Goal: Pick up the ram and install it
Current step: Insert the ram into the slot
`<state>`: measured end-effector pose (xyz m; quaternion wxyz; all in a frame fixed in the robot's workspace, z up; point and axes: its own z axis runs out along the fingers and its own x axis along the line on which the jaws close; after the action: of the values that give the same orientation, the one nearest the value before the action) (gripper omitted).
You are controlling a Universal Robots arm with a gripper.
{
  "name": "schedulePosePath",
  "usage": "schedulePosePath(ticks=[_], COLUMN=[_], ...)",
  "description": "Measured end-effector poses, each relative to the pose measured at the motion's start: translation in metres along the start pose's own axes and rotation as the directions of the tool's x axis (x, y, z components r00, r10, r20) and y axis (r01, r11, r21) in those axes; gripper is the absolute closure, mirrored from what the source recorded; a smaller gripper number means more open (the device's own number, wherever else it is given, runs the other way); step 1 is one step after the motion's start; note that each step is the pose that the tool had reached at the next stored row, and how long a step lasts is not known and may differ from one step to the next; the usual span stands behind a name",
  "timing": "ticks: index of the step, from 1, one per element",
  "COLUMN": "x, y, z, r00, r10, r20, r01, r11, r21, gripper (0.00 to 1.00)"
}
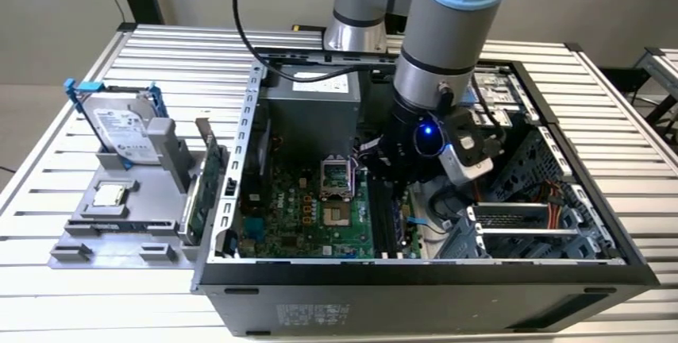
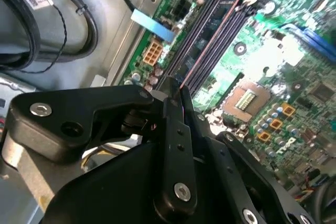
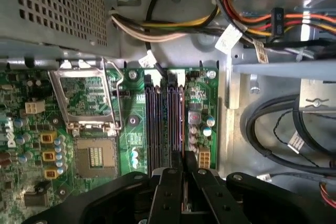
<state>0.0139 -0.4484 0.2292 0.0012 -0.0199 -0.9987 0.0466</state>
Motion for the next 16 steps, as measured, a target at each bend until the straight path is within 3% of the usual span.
schedulePosePath(ticks=[3,5,8,12,16], x=[0.0000,0.0000,0.0003,0.0001,0.0001], y=[0.0017,0.0065,0.0125,0.0199,0.0221], z=[-0.0003,-0.0007,-0.0012,-0.0014,0.0000], r00=[1.0000,1.0000,1.0000,1.0000,0.9999], r10=[0.000,0.000,0.000,0.001,0.001], r20=[0.0021,0.0036,0.0060,0.0091,0.0129], r01=[0.000,0.000,-0.001,-0.002,-0.002], r11=[0.9985,0.9969,0.9957,0.9943,0.9939], r21=[0.0543,0.0783,0.0930,0.1067,0.1105], gripper=[1.00,1.00,1.00,1.00,1.00])
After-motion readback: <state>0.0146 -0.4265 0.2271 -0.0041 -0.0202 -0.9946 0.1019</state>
